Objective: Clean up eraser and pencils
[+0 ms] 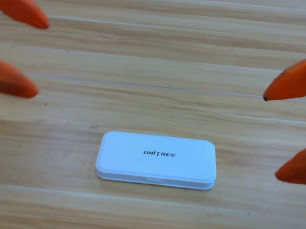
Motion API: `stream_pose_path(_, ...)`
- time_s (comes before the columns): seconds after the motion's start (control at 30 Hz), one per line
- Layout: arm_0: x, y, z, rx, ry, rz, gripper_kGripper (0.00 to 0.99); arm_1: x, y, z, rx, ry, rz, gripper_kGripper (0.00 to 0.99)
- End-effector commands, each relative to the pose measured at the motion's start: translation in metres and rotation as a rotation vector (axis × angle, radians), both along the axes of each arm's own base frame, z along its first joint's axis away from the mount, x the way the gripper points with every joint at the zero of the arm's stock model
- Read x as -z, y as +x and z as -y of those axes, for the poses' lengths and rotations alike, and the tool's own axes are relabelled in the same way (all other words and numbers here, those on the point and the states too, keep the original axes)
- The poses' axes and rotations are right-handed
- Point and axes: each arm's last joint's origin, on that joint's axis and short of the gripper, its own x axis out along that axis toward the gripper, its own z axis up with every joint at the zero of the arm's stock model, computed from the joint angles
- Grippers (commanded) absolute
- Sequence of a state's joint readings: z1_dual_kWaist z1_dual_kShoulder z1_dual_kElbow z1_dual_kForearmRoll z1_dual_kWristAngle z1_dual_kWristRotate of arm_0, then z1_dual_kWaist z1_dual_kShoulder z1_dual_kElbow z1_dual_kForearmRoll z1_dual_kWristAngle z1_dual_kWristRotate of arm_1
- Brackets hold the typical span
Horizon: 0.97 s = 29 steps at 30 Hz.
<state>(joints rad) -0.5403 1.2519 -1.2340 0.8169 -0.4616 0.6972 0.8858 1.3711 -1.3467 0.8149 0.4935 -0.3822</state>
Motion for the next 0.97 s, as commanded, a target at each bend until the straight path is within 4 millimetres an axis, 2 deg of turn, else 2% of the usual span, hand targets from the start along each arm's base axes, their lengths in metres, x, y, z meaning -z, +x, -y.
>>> stream_pose_path(0.03, -0.005, -0.028, -0.012, 0.075, -0.111, -0.028, 0.990, 0.009, 0.001, -0.008, -0.024, -0.011, -0.029, 0.988)
stream_pose_path(0.17, -0.008, -0.043, -0.009, 0.194, -0.191, -0.009, 0.990, 0.009, 0.002, -0.008, -0.024, -0.012, -0.030, 0.988)
stream_pose_path(0.37, -0.002, -0.045, 0.011, 0.297, -0.180, -0.041, 0.990, 0.010, 0.002, -0.009, -0.026, -0.014, -0.031, 0.988)
stream_pose_path(0.67, 0.012, -0.045, 0.013, 0.306, -0.163, -0.065, 0.990, 0.009, 0.002, -0.009, -0.026, -0.012, -0.030, 0.988)
stream_pose_path(0.97, 0.014, -0.044, 0.013, 0.304, -0.159, -0.067, 0.990, 0.010, 0.002, -0.009, -0.026, -0.014, -0.031, 0.988)
